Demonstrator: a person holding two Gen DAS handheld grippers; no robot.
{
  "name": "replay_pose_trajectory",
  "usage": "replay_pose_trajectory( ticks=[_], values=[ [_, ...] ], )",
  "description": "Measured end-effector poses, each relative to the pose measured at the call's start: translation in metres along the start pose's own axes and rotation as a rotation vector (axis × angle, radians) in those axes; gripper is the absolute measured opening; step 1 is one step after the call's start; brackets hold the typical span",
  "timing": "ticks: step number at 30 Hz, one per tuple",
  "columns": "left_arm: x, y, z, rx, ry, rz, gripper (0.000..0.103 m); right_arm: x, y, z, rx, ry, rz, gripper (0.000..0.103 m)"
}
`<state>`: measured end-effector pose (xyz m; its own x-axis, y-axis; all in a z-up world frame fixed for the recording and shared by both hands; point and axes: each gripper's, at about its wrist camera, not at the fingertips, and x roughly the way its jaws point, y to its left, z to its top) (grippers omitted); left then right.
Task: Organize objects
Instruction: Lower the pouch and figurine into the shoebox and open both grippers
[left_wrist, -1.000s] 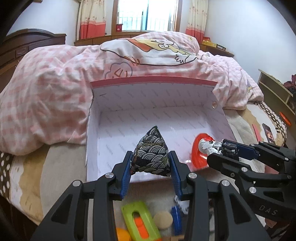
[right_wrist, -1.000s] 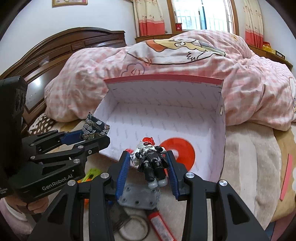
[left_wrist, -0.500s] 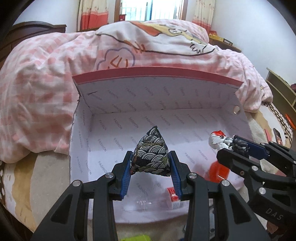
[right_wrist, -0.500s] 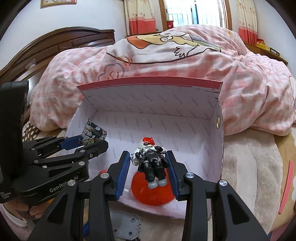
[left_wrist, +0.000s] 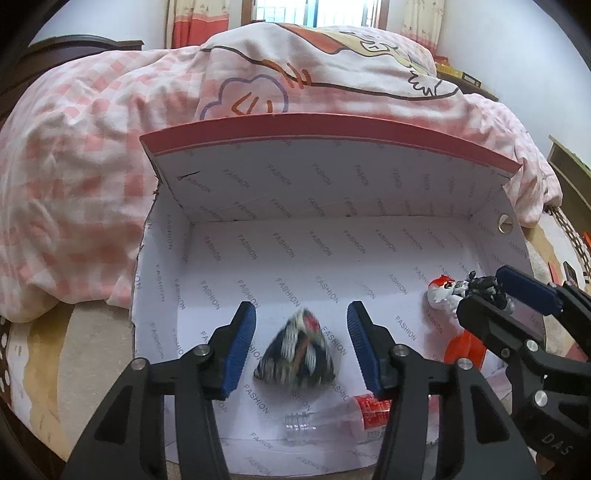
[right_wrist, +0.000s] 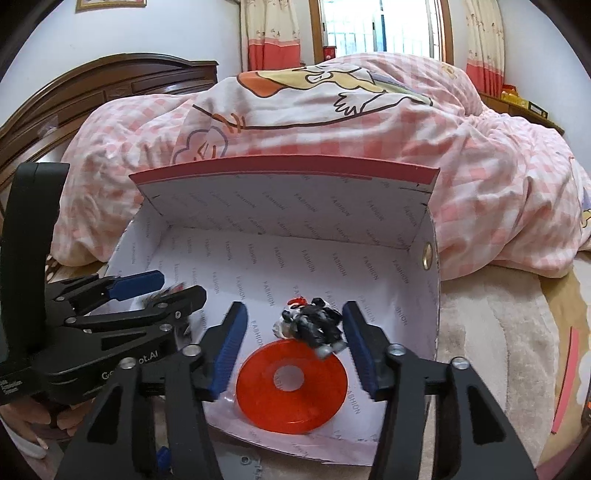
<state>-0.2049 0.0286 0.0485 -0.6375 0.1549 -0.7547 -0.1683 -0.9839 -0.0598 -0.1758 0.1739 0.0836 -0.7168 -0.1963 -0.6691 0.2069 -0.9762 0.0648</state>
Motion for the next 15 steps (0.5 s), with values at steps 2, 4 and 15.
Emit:
replay_pose_trajectory(
  ticks=[2,4,15],
  values=[
    [0.0,-0.002,0.0,0.008,0.003,0.001,0.052,0.0,0.0,0.0,0.001,0.0,-0.001,0.057],
    [0.0,-0.004,-0.002,0.012,0.003,0.002,0.052,-0.001,-0.001,0.0,0.003,0.001,0.0,0.057],
    [-0.008,-0.014,-0.001,0.022,-0.009,0.007,0.052,-0.007,0.0,-0.003,0.005,-0.001,0.013,0.058]
  ],
)
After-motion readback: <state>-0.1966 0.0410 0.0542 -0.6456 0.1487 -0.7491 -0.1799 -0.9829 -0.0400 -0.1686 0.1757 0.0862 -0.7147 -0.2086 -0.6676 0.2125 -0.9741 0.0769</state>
